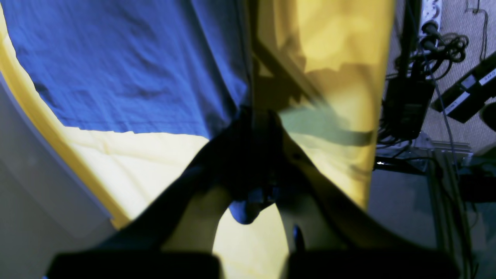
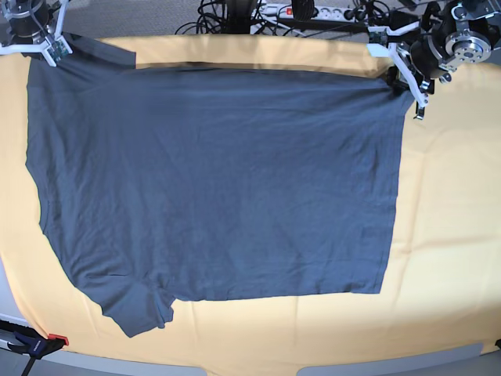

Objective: Fold the T-shirt properly
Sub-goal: 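Grasp the shirt edge with both grippers and pull it taut, then fold the grasped shirt edge over toward the shirt's middle with both grippers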

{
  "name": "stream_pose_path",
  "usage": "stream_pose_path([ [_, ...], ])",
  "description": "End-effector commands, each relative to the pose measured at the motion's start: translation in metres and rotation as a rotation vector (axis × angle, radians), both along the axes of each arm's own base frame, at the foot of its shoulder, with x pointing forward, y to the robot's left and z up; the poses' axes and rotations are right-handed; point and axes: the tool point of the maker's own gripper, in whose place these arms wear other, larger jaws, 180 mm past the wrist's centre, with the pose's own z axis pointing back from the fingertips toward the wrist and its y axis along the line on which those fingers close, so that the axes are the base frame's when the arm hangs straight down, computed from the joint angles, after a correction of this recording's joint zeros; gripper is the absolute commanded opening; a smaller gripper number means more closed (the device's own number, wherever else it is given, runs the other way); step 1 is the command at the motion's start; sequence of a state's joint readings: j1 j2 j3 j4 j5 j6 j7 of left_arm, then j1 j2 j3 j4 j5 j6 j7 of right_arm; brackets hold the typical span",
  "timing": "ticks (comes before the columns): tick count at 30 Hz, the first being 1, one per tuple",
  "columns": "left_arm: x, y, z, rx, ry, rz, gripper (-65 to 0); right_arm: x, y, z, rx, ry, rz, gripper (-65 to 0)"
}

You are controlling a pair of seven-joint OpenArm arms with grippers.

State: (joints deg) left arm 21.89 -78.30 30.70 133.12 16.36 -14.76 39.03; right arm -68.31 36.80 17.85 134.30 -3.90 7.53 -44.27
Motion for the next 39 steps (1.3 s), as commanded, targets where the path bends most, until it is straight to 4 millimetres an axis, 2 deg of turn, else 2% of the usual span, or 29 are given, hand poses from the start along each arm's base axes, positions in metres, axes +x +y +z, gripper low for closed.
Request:
stream_pose_path([
  [1,0.006,0.004,0.007,0.024,-0.027,-0.007,-65.0,0.002,-0.004,0.007,-0.033,-0.021,0.005,-65.0],
  [7,0.01,0.005,0.009,0.029,-0.052,-0.012,-65.0,0.016,-0.007,0.02,-0.091,-0.107,0.057,-65.0],
  [11,0.033,-0.004,0.026,-0.03,-0.207,-0.007,-65.0,0.043,0.0,0.033,-0.091,-0.226,0.113,-65.0],
  [17,0.053,-0.036,0.041,-0.193,-0.283,-0.01,-65.0,0.095,0.035,0.042,0.135,-0.345,0.155,-65.0],
  [20,0.069,-0.046,0.048,-0.266,-0.314,0.028,-65.0,0.121,0.052,0.058,0.223,-0.432,0.197,-65.0],
  [23,0.091,-0.04,0.048,-0.275,-0.359,0.078,-65.0,0.14,0.041,0.057,0.226,-0.466,0.176,-65.0],
  [25,0.103,-0.032,0.044,-0.269,-0.383,0.105,-65.0,0.147,0.031,0.052,0.222,-0.463,0.155,-65.0],
  [28,0.119,-0.019,0.035,-0.261,-0.399,0.134,-65.0,0.158,0.027,0.041,0.292,-0.442,0.135,-65.0],
  [32,0.141,-0.009,0.027,-0.27,-0.429,0.189,-65.0,0.174,0.013,0.037,0.305,-0.454,0.098,-65.0],
  [34,0.151,-0.008,0.026,-0.296,-0.439,0.223,-65.0,0.182,0.006,0.036,0.317,-0.465,0.072,-65.0],
  [39,0.163,-0.014,0.031,-0.342,-0.457,0.248,-65.0,0.196,0.007,0.035,0.388,-0.469,0.068,-65.0],
])
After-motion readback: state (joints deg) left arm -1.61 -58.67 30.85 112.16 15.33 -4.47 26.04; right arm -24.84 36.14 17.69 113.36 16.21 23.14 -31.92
